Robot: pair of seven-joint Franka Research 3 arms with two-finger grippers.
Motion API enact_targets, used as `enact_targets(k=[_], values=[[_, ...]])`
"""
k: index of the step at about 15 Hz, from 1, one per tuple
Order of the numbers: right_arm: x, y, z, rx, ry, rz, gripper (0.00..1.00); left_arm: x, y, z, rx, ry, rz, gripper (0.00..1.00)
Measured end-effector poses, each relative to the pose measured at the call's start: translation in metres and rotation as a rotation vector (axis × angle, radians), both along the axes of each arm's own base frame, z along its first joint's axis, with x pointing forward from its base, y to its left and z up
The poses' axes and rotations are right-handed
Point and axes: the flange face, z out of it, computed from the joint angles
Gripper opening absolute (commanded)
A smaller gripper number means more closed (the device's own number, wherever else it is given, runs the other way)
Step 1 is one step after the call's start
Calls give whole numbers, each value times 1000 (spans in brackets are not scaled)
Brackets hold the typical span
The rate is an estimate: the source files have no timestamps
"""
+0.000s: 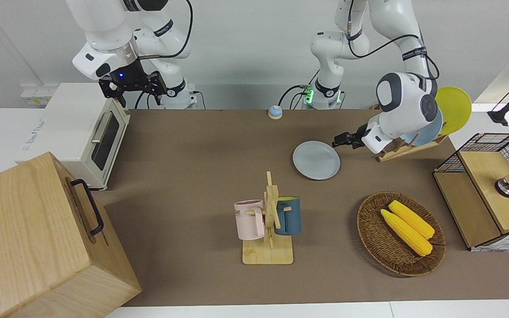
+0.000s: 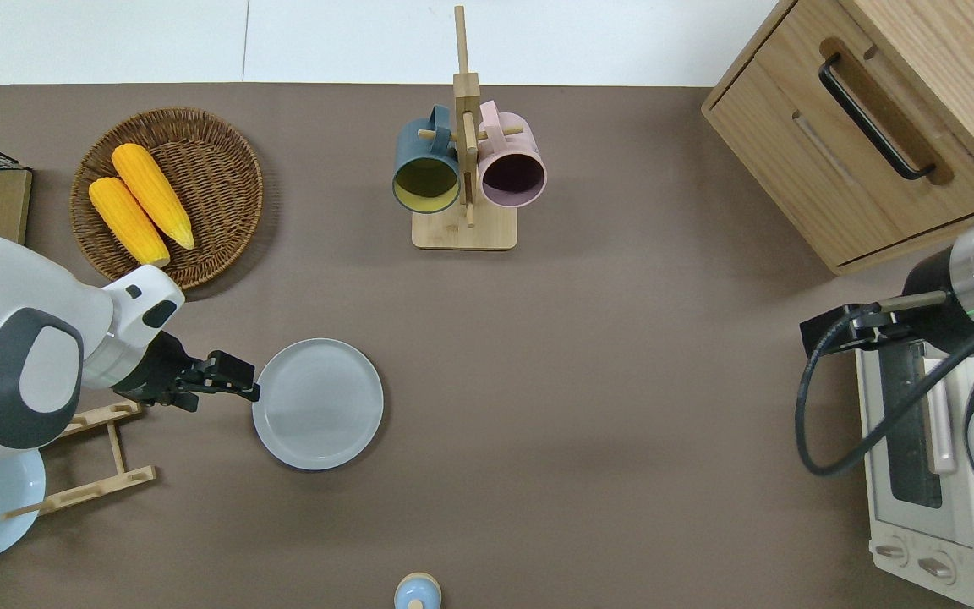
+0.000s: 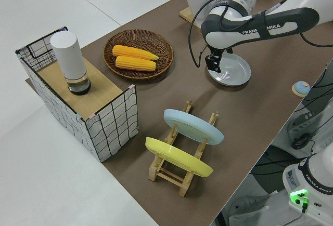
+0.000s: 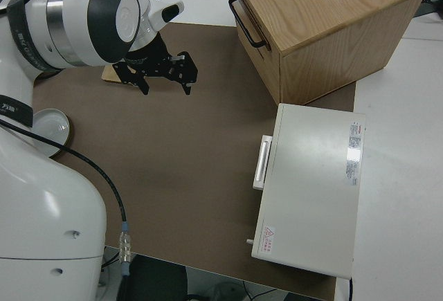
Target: Pick gray plate from low plate rack and place it on table with left arm
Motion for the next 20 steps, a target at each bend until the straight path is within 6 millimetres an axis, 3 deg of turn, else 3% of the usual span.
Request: enact_targets(k=[7, 13, 16, 20], values=[[0, 0, 0, 0, 0, 0, 983, -9, 23, 150, 248, -273, -84, 993], [0, 0, 0, 0, 0, 0, 983, -32, 24, 212, 305, -340, -70, 993], [0, 0, 0, 0, 0, 0, 983, -38, 33, 231, 315, -347, -49, 993], [0, 0, 0, 0, 0, 0, 983, -30, 31, 250, 321, -376, -46, 993]])
